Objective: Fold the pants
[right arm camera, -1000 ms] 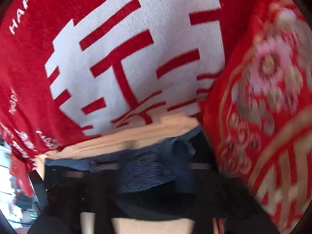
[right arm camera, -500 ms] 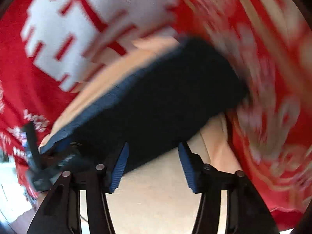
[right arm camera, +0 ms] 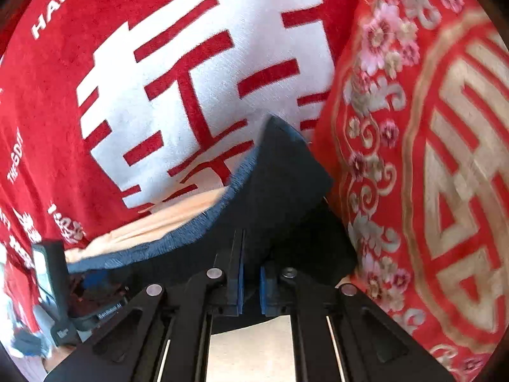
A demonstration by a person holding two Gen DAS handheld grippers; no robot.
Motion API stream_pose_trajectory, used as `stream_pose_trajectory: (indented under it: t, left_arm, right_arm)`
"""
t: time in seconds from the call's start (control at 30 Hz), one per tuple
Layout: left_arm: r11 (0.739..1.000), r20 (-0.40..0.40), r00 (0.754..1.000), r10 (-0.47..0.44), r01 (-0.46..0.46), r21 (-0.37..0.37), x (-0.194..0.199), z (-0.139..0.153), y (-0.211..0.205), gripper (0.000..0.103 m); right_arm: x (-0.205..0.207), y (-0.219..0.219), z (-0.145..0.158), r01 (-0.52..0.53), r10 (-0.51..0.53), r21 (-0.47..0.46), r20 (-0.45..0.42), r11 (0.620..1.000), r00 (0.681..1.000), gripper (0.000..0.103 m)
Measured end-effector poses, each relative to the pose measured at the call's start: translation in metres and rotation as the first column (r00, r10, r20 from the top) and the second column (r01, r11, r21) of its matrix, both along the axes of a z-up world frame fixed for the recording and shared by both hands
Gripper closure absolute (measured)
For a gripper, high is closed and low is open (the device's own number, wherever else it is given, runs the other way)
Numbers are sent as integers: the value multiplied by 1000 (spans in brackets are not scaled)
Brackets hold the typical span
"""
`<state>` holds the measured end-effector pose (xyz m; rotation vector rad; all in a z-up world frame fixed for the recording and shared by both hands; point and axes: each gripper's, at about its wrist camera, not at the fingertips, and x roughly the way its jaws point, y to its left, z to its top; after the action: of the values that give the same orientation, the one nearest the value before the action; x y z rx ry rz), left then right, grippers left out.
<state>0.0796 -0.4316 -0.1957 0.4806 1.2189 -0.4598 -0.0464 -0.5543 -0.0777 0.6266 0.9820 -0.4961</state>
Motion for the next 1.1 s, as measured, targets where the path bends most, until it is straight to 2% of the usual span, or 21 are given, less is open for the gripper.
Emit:
stream_pose_trajectory:
  t: [0.1, 0.17, 0.23, 0.3, 0.33, 0.37, 0.43, 0.5, 0.57, 0.63, 0.67, 0.77, 0.83, 0.93, 1.0, 1.1]
  left_arm:
    - [999, -44, 999, 11, -10, 31, 8, -23, -4, 20]
    - [999, 0, 1000, 21, -21, 43, 9, -27, -2, 11]
    - [999, -26, 999, 34, -33, 25, 12, -21, 2, 11]
    - [998, -21, 998, 58, -58, -10, 17, -11, 14, 11]
    - [998, -15, 998, 64, -65, -20, 19, -6, 19, 11]
    - [998, -15, 998, 68, -68, -18, 20, -4, 22, 11]
    - [998, -28, 997, 69, -69, 2, 25, -7, 24, 11]
    - [997, -34, 997, 63, -61, 41, 29, -18, 19, 11]
    - [997, -32, 997, 68, -67, 40, 34, -27, 16, 11]
    - [996, -26, 996, 89, -88, 25, 41, -32, 15, 4]
    - [995, -13, 995, 102, -101, 22, 46, -32, 15, 1]
    - [990, -22, 990, 142, -142, 6, 64, -29, 18, 1]
    - [986, -11, 986, 165, -165, 2, 80, -22, 28, 1]
    - [982, 0, 982, 188, -188, 2, 83, -7, 52, 1]
    - [981, -7, 981, 195, -194, 14, 82, -3, 73, 1]
    - [979, 13, 982, 187, -188, 83, 82, -9, 97, 1]
  right_arm:
    - [2, -8, -38, 11, -2, 63, -147, 998, 989, 91]
    - [-7, -15, -72, 79, -30, 159, -292, 984, 956, 82]
    - [-27, -12, -67, 111, -59, 178, -274, 978, 960, 81]
    - [-39, -2, -51, 106, -70, 128, -257, 986, 964, 81]
    - [-43, 5, -38, 88, -63, 112, -211, 990, 976, 81]
    - [-40, 12, -29, 49, -31, 102, -173, 994, 984, 81]
    - [-16, 22, -22, -75, 82, 50, -159, 996, 984, 81]
    - [15, 19, -31, -135, 139, 31, -168, 990, 976, 81]
    - [42, 1, -54, -127, 136, 59, -179, 990, 974, 81]
    - [68, -17, -89, -104, 122, 85, -248, 991, 961, 81]
    - [72, -28, -101, -83, 105, 90, -266, 992, 958, 86]
    - [81, -50, -99, -34, 25, -28, -288, 999, 957, 86]
    - [80, -53, -88, -8, 8, 0, -250, 1000, 968, 83]
    - [82, -29, -68, -138, 145, 49, -187, 989, 972, 76]
    - [89, 1, -62, -252, 264, 98, -154, 963, 952, 75]
    - [102, 36, -65, -344, 366, 200, -85, 918, 927, 75]
